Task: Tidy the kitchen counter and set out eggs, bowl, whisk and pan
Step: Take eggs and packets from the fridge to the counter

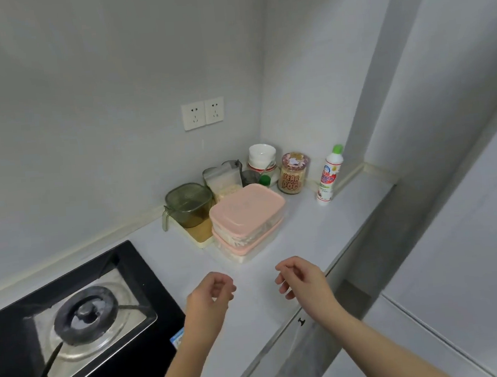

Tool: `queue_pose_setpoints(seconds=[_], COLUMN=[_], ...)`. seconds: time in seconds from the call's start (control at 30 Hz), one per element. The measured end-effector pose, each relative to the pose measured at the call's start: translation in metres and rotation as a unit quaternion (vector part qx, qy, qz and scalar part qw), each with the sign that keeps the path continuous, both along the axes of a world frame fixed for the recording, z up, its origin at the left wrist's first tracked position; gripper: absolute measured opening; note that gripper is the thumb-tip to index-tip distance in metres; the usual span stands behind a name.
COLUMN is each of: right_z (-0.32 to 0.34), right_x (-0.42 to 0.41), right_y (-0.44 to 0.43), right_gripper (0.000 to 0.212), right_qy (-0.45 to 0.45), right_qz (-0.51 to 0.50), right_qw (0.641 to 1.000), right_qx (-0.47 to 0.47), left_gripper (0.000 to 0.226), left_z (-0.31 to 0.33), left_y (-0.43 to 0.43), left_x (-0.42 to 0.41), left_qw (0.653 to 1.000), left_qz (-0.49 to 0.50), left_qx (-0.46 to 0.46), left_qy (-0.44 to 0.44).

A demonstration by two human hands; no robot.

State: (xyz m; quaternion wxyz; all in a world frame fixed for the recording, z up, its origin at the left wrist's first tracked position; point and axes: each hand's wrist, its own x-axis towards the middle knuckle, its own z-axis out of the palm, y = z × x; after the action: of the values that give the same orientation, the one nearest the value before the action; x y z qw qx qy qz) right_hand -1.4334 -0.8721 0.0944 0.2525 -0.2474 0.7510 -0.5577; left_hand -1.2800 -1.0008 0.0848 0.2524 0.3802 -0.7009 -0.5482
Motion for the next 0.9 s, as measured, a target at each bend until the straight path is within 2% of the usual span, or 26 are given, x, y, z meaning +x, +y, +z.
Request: queue_pose_setpoints(seconds=[0.17, 0.27, 0.37, 0.47, 0.53, 0.63, 0.7, 0.73, 0.8, 0.83, 0.9], right_z=[0.011, 0.032, 0.059, 0.086, 0.099, 0.111, 0.122, 0.13, 0.139, 0.147, 0.163], right_x=[-0.064, -0.111, -0.152, -0.184, -0.195, -0.194, -0.195, -0.197, -0.209, -0.208, -0.202], right_y=[0.017, 0.039, 0.062, 0.087, 0.1, 0.101, 0.101, 0.102, 0.107, 0.108, 0.111], right_gripper=[0.016, 0.016, 0.016, 0.012, 0.012, 0.015, 0.008, 0.015, 0.033, 0.036, 0.025], right_qy=[0.053, 0.138, 0.243, 0.345, 0.428, 0.568, 0.627, 0.647, 0.683, 0.7, 0.685], right_qz=[0.034, 0.039, 0.035, 0.01, 0.036, 0.109, 0.107, 0.099, 0.074, 0.069, 0.081], right_qw=[0.997, 0.986, 0.96, 0.918, 0.87, 0.73, 0.645, 0.599, 0.551, 0.529, 0.489], right_qx=[0.047, 0.087, 0.133, 0.195, 0.243, 0.363, 0.423, 0.461, 0.473, 0.476, 0.534], left_gripper=[0.012, 0.013, 0.013, 0.012, 0.008, 0.011, 0.015, 0.018, 0.022, 0.022, 0.016], left_z=[0.001, -0.004, -0.01, -0.008, -0.001, 0.011, 0.014, 0.015, 0.017, 0.018, 0.019], left_y=[0.012, 0.036, 0.067, 0.098, 0.12, 0.14, 0.149, 0.154, 0.162, 0.166, 0.172], left_x=[-0.068, -0.123, -0.172, -0.218, -0.248, -0.28, -0.292, -0.295, -0.299, -0.302, -0.307], left_qw=[0.999, 0.995, 0.983, 0.969, 0.957, 0.942, 0.93, 0.925, 0.924, 0.926, 0.924], left_qz=[-0.031, -0.101, -0.183, -0.245, -0.287, -0.332, -0.363, -0.375, -0.375, -0.369, -0.368], left_qx=[-0.024, -0.02, -0.005, 0.0, -0.002, -0.019, -0.022, -0.018, -0.01, -0.004, 0.014], left_qy=[-0.004, 0.005, 0.012, 0.032, 0.045, 0.044, 0.054, 0.062, 0.075, 0.082, 0.102])
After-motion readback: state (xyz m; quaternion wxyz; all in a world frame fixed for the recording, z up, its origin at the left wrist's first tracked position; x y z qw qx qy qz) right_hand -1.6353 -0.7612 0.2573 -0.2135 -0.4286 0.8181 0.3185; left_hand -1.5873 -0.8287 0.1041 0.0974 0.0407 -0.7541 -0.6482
